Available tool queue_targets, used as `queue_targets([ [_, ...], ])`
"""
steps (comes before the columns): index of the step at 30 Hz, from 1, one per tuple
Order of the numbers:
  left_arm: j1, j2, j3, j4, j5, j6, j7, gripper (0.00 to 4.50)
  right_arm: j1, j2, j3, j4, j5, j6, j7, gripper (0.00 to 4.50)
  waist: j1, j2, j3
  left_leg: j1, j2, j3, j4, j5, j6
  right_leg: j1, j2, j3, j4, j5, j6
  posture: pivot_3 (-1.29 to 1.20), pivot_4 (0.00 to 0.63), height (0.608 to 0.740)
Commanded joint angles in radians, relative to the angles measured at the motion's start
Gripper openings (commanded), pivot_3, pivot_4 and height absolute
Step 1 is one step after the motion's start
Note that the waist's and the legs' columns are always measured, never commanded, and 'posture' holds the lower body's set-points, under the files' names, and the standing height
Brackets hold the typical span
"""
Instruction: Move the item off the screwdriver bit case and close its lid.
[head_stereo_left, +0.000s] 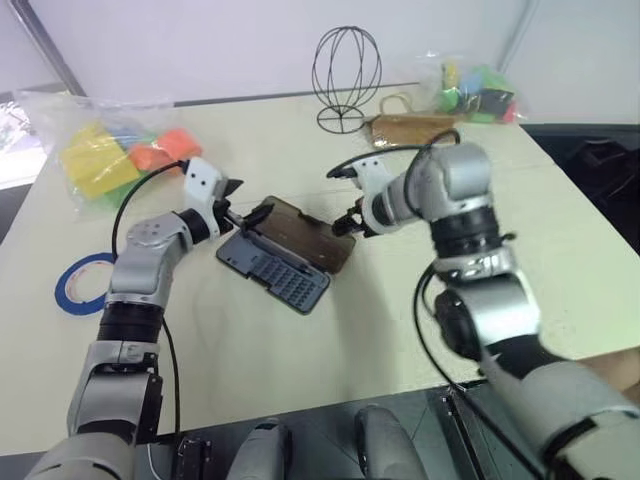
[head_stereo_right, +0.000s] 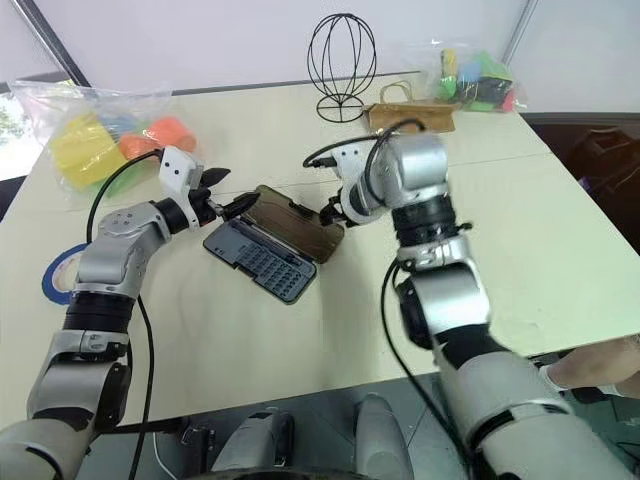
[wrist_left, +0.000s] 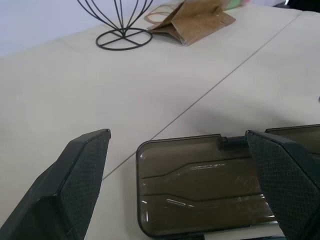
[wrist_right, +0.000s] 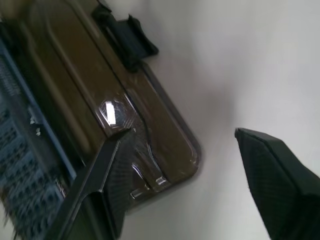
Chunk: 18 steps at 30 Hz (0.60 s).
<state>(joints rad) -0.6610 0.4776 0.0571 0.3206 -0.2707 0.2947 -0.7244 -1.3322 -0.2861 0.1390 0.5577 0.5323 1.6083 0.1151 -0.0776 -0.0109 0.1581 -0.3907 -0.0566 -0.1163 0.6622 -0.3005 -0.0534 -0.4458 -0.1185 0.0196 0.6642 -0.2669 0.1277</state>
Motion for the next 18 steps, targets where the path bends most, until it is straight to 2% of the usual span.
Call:
queue_targets([
  [1,0.009,-0.002,0.020,-0.035,-0.006,-0.018,0.005,4.50,-0.136,-0.089,0.206,0.157,0.344,0.006,-0.108,3.27,-0.001,0.000,0.000,0.000,0.000,0.000,0.000,0.000,0.000,0.000,0.000,-0.001,0.000,0.000,0.000,0.00,0.150,0.740],
  [4,0.011,-0.007,0.020,-0.037,-0.006,-0.019,0.009,4.50,-0.198,-0.140,0.338,0.246,0.562,0.006,-0.203,3.27,-0.001,0.000,0.000,0.000,0.000,0.000,-0.001,0.000,0.000,0.000,0.000,-0.002,-0.001,0.000,0.000,0.00,0.150,0.740],
  [8,0.014,-0.012,0.021,-0.040,-0.007,-0.019,0.014,4.50,-0.212,-0.170,0.414,0.259,0.772,0.006,-0.346,3.27,0.004,0.000,0.000,0.000,0.000,0.001,0.000,0.000,0.000,0.001,0.000,-0.002,-0.001,0.000,0.000,0.00,0.150,0.740],
  [14,0.022,-0.013,0.022,-0.048,-0.007,-0.018,0.016,4.50,-0.109,-0.170,0.329,0.172,0.906,0.006,-0.597,3.27,0.009,0.000,0.000,0.000,0.000,0.001,0.001,0.000,0.000,0.002,0.000,-0.003,-0.001,0.000,0.000,0.00,0.150,0.740],
  [18,0.021,-0.012,0.023,-0.048,-0.007,-0.016,0.017,4.50,-0.040,-0.138,0.210,0.096,0.896,0.006,-0.740,3.27,0.008,0.000,0.000,-0.001,0.000,0.001,0.001,0.000,0.000,0.002,0.000,-0.003,-0.001,0.000,0.000,0.00,0.150,0.740],
])
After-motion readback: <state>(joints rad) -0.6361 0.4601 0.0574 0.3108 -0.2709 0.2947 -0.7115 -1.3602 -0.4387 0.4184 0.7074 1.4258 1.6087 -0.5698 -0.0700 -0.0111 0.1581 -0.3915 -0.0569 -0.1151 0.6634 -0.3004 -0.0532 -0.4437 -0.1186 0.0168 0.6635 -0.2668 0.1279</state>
